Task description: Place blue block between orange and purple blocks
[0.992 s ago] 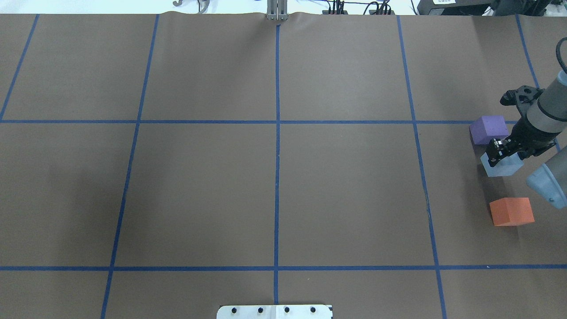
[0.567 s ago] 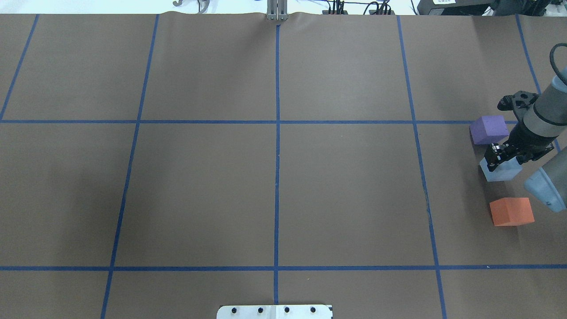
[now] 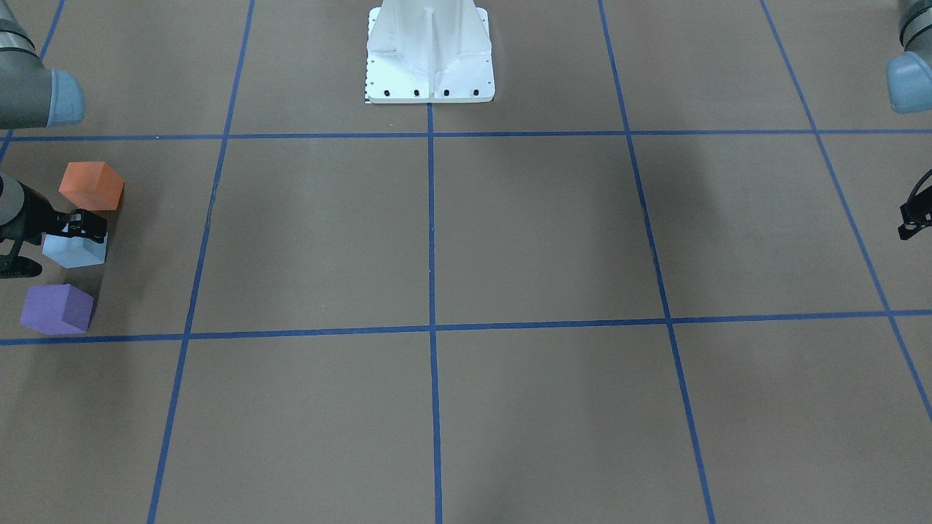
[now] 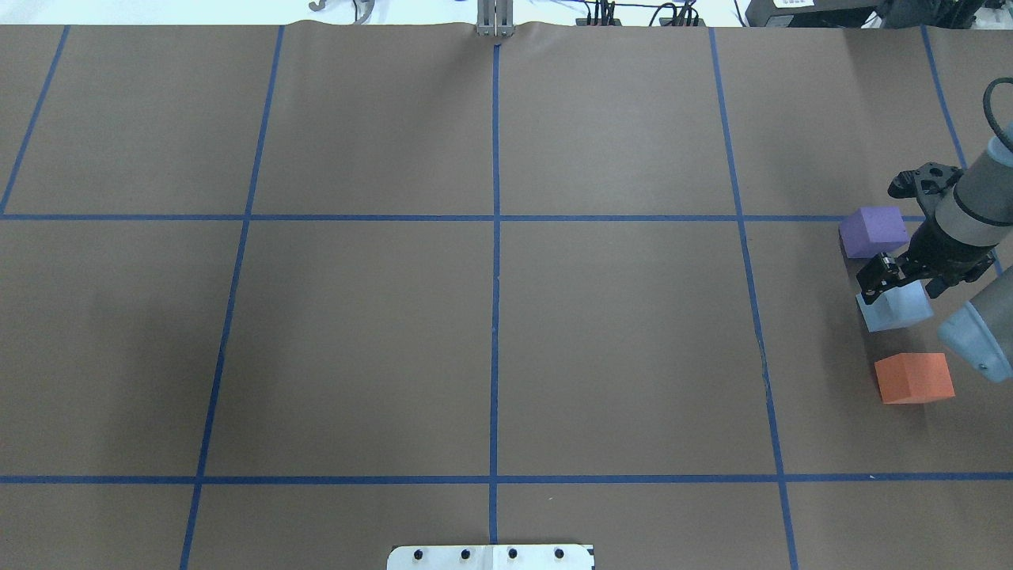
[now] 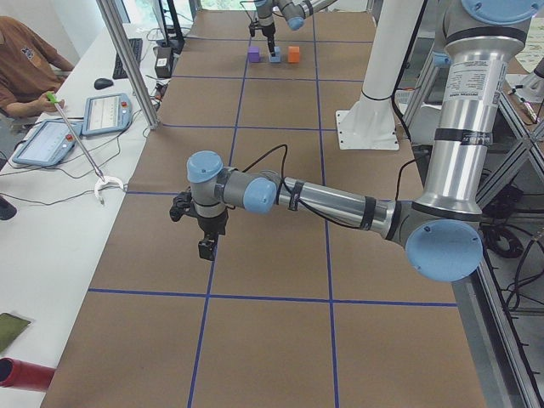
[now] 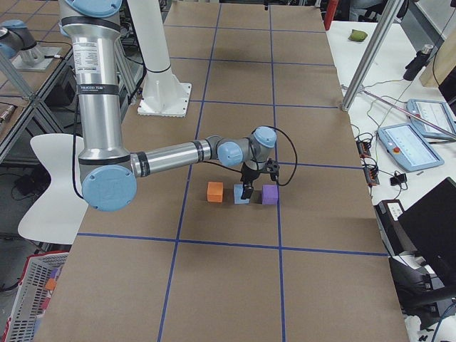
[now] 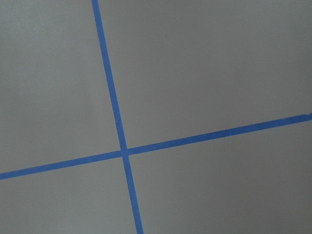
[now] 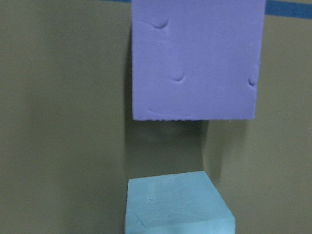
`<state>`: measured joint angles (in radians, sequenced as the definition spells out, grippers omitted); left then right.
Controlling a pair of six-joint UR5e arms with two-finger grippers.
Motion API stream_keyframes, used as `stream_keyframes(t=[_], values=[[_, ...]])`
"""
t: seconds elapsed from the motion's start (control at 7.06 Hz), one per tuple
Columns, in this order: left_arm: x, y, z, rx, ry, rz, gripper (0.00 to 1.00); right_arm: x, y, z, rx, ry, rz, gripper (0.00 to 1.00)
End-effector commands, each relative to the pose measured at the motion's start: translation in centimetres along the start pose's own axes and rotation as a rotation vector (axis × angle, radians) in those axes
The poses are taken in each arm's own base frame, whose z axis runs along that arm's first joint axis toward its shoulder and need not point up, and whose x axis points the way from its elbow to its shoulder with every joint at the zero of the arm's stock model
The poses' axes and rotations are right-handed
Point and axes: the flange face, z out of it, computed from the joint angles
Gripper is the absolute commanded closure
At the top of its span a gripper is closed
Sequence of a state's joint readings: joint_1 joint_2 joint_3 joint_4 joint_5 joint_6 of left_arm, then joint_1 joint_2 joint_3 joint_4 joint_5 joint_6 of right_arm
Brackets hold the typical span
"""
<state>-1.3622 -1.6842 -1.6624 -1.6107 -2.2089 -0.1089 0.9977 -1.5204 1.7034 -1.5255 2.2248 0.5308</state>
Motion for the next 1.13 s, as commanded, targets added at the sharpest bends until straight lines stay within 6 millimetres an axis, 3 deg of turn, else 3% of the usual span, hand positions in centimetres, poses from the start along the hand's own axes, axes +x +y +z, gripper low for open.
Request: stream_keyframes(t=[0.0, 0.28, 0.43, 0.57, 0.71, 0.85, 0.99], values=[[0.1, -0.1, -0.1, 0.002, 0.0, -0.003, 0.0, -0.4, 0.7, -4.3, 0.069, -0.033, -0.009, 0.0], [-0.2, 0.1, -0.1, 0.001, -0.001, -0.003, 0.0, 2.6, 4.6, -11.2, 0.194, -0.068, 0.01, 0.0], [-0.2, 0.2, -0.4, 0.007, -0.001, -0.002, 0.0, 5.3, 5.3, -14.4, 0.264, -0.075, 0.04, 0.0], [-0.7, 0.2, -1.0, 0.017, -0.002, 0.005, 0.0, 9.1, 5.5, -15.5, 0.288, -0.048, -0.02, 0.0], [-2.0, 0.6, -1.4, 0.012, -0.001, 0.075, 0.0, 14.6, 5.5, -15.2, 0.286, -0.03, -0.063, 0.0], [-3.7, 1.8, -1.3, 0.004, -0.003, 0.1, 0.0, 20.5, 5.7, -13.8, 0.261, -0.119, -0.039, 0.0], [-5.4, 3.4, -1.5, 0.01, 0.011, 0.077, 0.0, 24.7, 7.5, -12.1, 0.249, -0.12, -0.096, 0.0]])
